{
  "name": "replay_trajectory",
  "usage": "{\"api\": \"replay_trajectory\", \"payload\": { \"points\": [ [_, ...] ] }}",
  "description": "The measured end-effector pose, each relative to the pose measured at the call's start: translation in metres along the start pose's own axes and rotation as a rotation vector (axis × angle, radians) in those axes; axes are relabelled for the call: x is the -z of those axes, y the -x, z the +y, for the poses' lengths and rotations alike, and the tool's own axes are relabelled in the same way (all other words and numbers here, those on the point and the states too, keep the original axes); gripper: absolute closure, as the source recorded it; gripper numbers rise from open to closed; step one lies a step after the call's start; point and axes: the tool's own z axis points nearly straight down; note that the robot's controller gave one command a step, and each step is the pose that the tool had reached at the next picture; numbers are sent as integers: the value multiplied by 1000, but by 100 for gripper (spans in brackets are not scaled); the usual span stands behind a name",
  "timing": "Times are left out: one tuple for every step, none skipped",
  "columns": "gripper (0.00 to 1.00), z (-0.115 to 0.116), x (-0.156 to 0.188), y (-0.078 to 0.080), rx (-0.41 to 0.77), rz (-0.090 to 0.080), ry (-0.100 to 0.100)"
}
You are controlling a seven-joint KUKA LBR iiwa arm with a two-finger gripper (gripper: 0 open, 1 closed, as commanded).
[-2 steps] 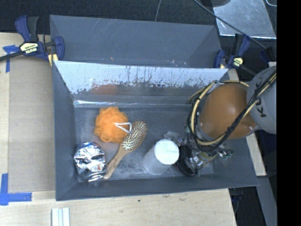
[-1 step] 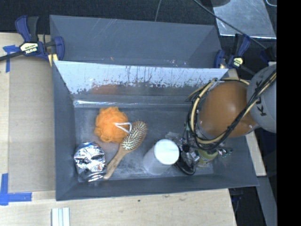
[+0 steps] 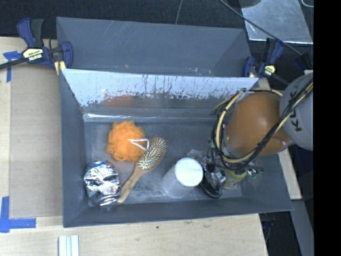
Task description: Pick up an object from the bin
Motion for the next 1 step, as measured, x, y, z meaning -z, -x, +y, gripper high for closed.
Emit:
{"api": "replay_trajectory", "payload": {
  "points": [
    [100, 0, 0, 0, 1, 0, 0]
  ]
}}
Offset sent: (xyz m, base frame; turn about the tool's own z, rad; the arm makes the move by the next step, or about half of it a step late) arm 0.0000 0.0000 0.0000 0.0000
